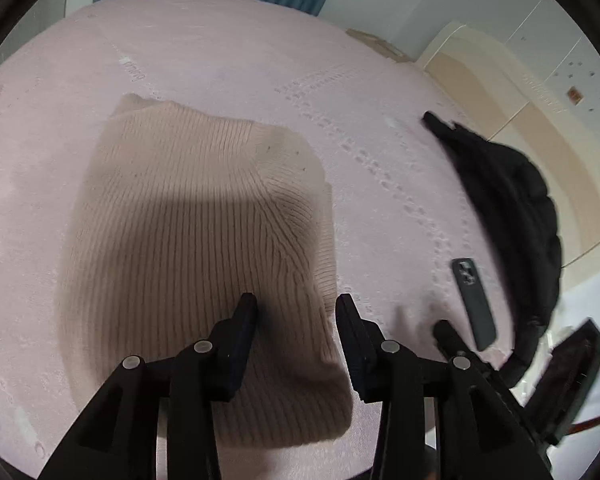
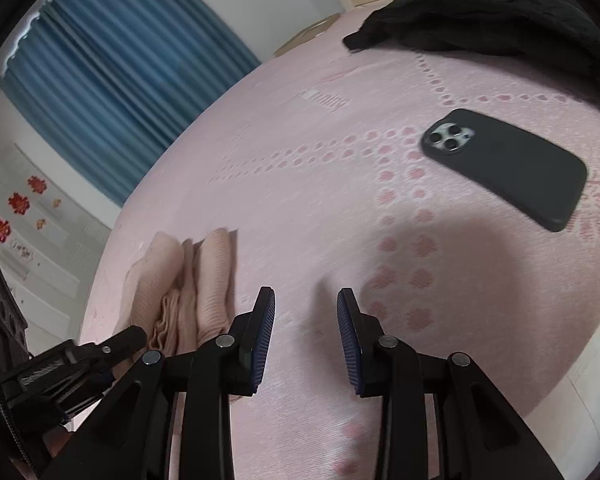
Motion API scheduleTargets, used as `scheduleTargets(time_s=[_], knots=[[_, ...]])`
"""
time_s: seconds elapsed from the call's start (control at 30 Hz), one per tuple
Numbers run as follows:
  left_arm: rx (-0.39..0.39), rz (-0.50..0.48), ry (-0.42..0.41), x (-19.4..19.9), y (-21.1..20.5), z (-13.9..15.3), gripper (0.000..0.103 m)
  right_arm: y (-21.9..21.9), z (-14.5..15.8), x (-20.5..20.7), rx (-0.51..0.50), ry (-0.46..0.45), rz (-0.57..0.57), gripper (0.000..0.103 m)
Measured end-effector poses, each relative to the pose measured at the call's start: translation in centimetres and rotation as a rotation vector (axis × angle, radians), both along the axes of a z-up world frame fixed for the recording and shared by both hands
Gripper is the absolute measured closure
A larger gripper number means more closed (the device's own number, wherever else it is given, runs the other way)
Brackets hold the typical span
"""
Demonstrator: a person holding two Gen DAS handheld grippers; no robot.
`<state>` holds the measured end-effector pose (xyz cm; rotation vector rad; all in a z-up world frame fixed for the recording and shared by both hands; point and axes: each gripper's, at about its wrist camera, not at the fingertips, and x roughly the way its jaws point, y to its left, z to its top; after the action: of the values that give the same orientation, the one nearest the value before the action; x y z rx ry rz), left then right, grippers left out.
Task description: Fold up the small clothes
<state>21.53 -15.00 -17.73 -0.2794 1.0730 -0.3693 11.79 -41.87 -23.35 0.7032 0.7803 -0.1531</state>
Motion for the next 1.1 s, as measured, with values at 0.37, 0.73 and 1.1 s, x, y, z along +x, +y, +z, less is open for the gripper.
scheduleTargets(time_s=[0.37,0.73,1.1], knots=[[-0.045,0.178,-0.135,-2.8,16.5,-0.5,0.047,6.4,1.7,2.5,0.196,-0.146,0.343,0.055],[-0.286,0.230,-0.114,-0.4,20.7,-5.6,0.047,9.6,-0.6,9.6,0.198,0.014,0.368,0.051],[-0.333,0.197,-0.124,0.4,19.8,-5.8,0.047,13.9,0.9,13.3,-0.008,0.007,0.480,0.077]])
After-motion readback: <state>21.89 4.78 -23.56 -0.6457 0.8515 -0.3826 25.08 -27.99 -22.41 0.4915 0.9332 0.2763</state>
